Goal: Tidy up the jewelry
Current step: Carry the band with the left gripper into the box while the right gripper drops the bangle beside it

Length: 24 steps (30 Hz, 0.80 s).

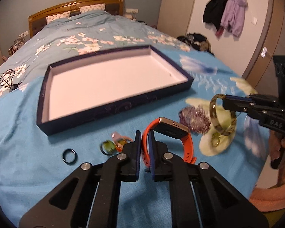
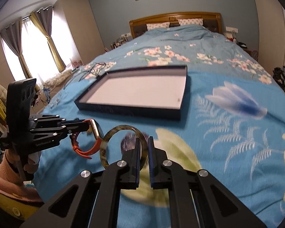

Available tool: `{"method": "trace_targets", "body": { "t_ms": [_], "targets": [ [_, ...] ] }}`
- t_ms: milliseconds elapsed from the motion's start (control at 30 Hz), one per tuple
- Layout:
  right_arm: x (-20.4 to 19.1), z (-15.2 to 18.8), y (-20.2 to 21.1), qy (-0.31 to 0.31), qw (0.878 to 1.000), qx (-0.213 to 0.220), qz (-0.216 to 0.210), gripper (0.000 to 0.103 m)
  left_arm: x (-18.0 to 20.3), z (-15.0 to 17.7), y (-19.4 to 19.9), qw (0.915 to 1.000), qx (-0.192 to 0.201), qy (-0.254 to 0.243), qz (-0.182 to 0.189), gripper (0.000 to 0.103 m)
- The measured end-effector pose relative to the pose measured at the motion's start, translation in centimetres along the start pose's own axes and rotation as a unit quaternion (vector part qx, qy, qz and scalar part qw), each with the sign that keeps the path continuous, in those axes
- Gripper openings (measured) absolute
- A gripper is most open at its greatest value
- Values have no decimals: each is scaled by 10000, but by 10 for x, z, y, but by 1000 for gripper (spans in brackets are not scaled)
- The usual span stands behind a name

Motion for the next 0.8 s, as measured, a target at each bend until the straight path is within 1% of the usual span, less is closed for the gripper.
{"method": "trace_targets", "body": {
  "t_ms": [100, 200, 300, 400, 500, 700, 800],
  "targets": [
    [-1, -16, -3, 108, 9999, 75, -2, 6, -13, -16, 11, 9996, 202, 214, 6, 8],
    [1, -37, -10, 241, 9996, 132, 21, 6, -29, -33, 16, 9985, 352, 414, -91, 8],
    [4, -65, -20, 363, 9991, 200, 22, 6, -48, -53, 17, 9966, 465, 641, -215, 8],
    [10, -85, -35, 401, 9990, 199, 48, 6, -65, -70, 13, 9945, 507, 873, -268, 8],
    [22, -107, -57, 334, 9992, 174, 113, 6, -82, -89, 2, 9925, 464, 1090, -311, 8],
    [43, -134, -96, 211, 9993, 53, 304, 6, -109, -122, -28, 9876, 413, 1406, -555, 9],
    [51, -141, -117, 149, 9993, -92, 341, 6, -119, -127, -48, 9857, 322, 1539, -611, 9]
  ]
}}
Point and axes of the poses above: each gripper's, at about its wrist camera, not at the fingertips, and y roughly against the way its jaws point, x to its right, z to its underside, the point moved 6 cm from there along -y, roughly the way its jaws point, and after that the axes turned 10 degrees about -z, right-handed, at the moved point
